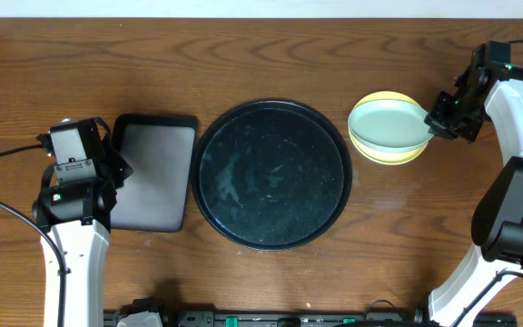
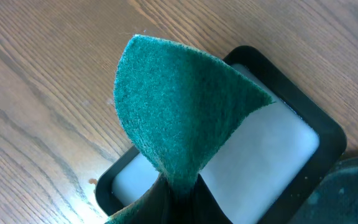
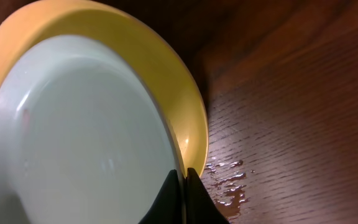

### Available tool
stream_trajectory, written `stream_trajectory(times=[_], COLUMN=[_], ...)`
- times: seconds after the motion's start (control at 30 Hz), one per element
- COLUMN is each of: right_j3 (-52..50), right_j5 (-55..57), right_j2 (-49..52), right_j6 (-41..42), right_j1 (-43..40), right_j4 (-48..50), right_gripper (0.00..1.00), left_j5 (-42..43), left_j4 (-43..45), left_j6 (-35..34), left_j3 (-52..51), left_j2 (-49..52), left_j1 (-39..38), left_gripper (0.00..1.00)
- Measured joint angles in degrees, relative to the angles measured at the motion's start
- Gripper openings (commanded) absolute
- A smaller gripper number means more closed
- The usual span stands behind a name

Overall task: Clean dirty plates on tray and stack at the side
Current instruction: 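Carry the mint plate right and lay it on the yellow plate, then release the mint plate and move the right gripper to the tray's lower rim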

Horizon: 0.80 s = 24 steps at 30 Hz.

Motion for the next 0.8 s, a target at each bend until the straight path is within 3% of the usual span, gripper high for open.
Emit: stream_trajectory(times=[0.07,0.1,0.2,0.63,0.8], right_j3=[-0.3,-0.5,-1.5,-8.3,-9.6], right_j5=[0.0,0.1,0.2,-1.6,-1.8], right_j2=[0.0,0.0,0.0,0.0,0.0], right_j6=[-0.1,-0.1,-0.4,-6.8,-8.7], right_j1=[0.0,0.0,0.0,4.3,9.8], right_j4=[0.1,0.1,0.4,1.0,-0.1], right_gripper=[0.44,0.52,0.63,0.72,0.61], left_j5=[0.0,0.0,0.0,0.0,0.0], left_j4=[0.0,0.0,0.0,0.0,0.0], left_j6=[0.0,0.0,0.0,0.0,0.0], left_j3=[0.0,0.0,0.0,0.0,0.0], left_j2=[0.0,0.0,0.0,0.0,0.0], left_j1=[0.0,0.0,0.0,0.0,0.0], left_gripper=[0.08,0.08,0.08,0.08,0.08])
